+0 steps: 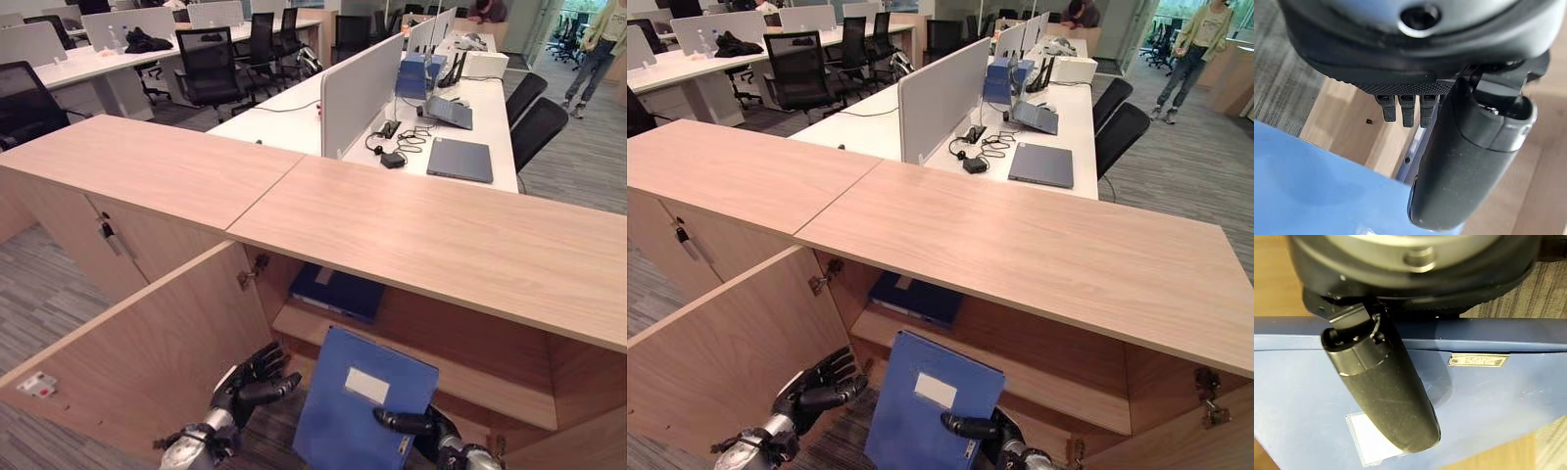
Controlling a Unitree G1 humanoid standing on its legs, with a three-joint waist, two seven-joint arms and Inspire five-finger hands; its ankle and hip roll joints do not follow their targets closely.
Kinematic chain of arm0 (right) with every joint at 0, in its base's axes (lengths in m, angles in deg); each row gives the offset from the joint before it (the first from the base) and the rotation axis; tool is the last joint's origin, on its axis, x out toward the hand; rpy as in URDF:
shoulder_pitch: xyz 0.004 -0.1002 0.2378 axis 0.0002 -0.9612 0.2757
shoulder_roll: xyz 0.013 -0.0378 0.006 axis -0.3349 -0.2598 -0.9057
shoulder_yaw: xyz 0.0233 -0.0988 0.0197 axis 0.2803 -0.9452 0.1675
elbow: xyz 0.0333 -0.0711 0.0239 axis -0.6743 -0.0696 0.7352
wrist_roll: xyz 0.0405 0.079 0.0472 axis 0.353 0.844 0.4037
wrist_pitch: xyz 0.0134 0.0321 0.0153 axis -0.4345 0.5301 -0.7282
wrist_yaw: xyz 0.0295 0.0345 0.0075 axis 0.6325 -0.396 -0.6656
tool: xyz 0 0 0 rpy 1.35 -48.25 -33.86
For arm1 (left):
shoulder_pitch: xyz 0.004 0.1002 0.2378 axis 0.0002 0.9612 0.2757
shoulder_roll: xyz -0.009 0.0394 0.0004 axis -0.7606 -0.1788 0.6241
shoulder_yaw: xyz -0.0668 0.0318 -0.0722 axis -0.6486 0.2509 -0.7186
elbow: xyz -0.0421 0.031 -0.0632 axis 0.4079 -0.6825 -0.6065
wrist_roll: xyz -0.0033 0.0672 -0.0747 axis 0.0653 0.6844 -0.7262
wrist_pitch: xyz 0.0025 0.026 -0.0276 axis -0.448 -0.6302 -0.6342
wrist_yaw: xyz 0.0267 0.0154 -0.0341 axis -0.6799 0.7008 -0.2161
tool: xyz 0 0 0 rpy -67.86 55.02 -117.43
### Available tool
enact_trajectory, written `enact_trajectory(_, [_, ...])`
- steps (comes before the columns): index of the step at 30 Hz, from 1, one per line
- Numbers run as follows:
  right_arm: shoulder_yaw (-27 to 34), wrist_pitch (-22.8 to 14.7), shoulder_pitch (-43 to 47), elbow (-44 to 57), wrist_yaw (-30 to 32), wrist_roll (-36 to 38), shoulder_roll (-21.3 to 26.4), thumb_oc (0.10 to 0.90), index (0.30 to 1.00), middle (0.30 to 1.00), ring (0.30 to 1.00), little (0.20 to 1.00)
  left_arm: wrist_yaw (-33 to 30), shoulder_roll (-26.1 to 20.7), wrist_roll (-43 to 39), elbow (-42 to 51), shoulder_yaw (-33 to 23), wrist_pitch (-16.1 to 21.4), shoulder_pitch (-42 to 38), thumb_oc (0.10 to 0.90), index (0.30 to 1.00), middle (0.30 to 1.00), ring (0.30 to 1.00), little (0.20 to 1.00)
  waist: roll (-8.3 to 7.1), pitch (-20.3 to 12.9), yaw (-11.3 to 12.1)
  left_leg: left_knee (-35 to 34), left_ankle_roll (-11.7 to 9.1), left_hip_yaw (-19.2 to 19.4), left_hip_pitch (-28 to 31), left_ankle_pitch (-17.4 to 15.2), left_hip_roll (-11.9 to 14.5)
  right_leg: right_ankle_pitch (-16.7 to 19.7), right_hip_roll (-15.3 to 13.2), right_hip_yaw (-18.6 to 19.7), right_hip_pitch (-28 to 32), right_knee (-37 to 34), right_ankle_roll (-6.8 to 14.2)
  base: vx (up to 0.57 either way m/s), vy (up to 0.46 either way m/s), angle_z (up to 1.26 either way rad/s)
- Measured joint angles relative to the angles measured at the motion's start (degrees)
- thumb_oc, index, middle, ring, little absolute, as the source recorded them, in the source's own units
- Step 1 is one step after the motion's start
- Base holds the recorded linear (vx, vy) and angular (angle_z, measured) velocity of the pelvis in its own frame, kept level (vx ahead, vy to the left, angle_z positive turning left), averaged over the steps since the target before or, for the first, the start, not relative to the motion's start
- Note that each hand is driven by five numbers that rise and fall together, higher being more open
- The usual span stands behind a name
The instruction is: Put the empty folder in the office cabinet
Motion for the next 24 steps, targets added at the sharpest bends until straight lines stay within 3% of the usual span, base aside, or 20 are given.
enact_trajectory(6, [6.82,-0.49,1.34,-8.67,4.11,1.83,-2.3,0.4,0.3,0.3,0.3,0.3,-3.08,3.4,0.11,-3.22,-4.42,-0.01,0.04,0.8,0.9,0.9,0.9,0.9,0.77,-0.06,-0.1,-0.02,0.4,0.09,-0.17,-0.43,-0.01,0.04,-0.04,0.12,-0.21,0.01,0.04,0.0,0.0,0.0])
enact_trajectory(9, [12.43,-0.78,2.19,-12.7,6.94,7.2,-3.36,0.4,0.3,0.3,0.3,0.3,-5.47,4.68,1.67,-6.07,-6.34,-0.01,-0.23,0.8,0.9,0.9,0.9,0.9,1.41,-0.04,-0.22,-0.02,0.48,0.09,-0.23,-0.4,-0.03,0.02,-0.05,0.14,-0.27,-0.01,0.06,0.0,0.0,0.0])
enact_trajectory(10, [16.82,-0.86,2.15,-13.05,8.26,10.39,-4.19,0.4,0.3,0.3,0.3,0.3,-5.97,5.08,1.74,-8.27,-6.88,0.08,-0.72,0.8,0.9,0.9,0.9,0.9,1.79,0.01,-0.23,-0.01,0.48,0.08,-0.31,-0.37,-0.04,0.01,-0.05,0.12,-0.33,-0.02,0.07,0.0,0.0,0.0])
enact_trajectory(13, [23.12,-3.19,2.23,-12.64,10.65,17.77,-5.54,0.4,0.3,0.3,0.3,0.3,-8.23,5.78,1.77,-11.21,-7.38,-0.09,-0.53,0.8,0.9,0.9,0.9,0.9,2.5,0.21,-0.88,-0.02,0.46,0.07,-0.35,-0.37,-0.06,-0.04,-0.08,0.12,-0.35,-0.03,0.14,0.0,0.0,0.0])
enact_trajectory(15, [26.71,-7.23,3.01,-12.61,12.84,25.14,-7.03,0.4,0.3,0.3,0.3,0.3,-9.91,6.65,1.76,-13.83,-7.74,-1.14,-0.34,0.8,0.9,0.9,0.9,0.9,3.03,0.22,-1.47,-0.01,0.39,0.09,-0.36,-0.35,-0.07,-0.09,-0.07,0.13,-0.36,-0.03,0.17,0.0,0.0,0.0])
enact_trajectory(22, [29.83,-15.6,5.08,-6.97,18.3,36.98,-11.45,0.4,0.3,0.3,0.3,0.3,-11.43,11.98,-2.95,-24.5,-8.45,-2.94,-0.7,0.8,0.9,0.9,0.9,0.9,5.03,0.2,-1.75,0.0,0.64,0.6,-1.13,-0.6,-0.01,-0.17,-0.04,0.55,-1.42,-0.04,0.06,0.0,-0.014,-0.03])
enact_trajectory(24, [29.7,-16.18,6.3,-5.97,19.04,37.2,-11.57,0.4,0.3,0.3,0.3,0.3,-11.44,13.09,-4.13,-27.2,-8.45,-3.04,-0.76,0.8,0.9,0.9,0.9,0.9,5.54,0.37,-1.63,-0.01,0.24,0.63,-1.23,-0.31,-0.03,-0.1,-0.07,0.59,-1.51,-0.04,0.13,-0.01,-0.007,-0.02])
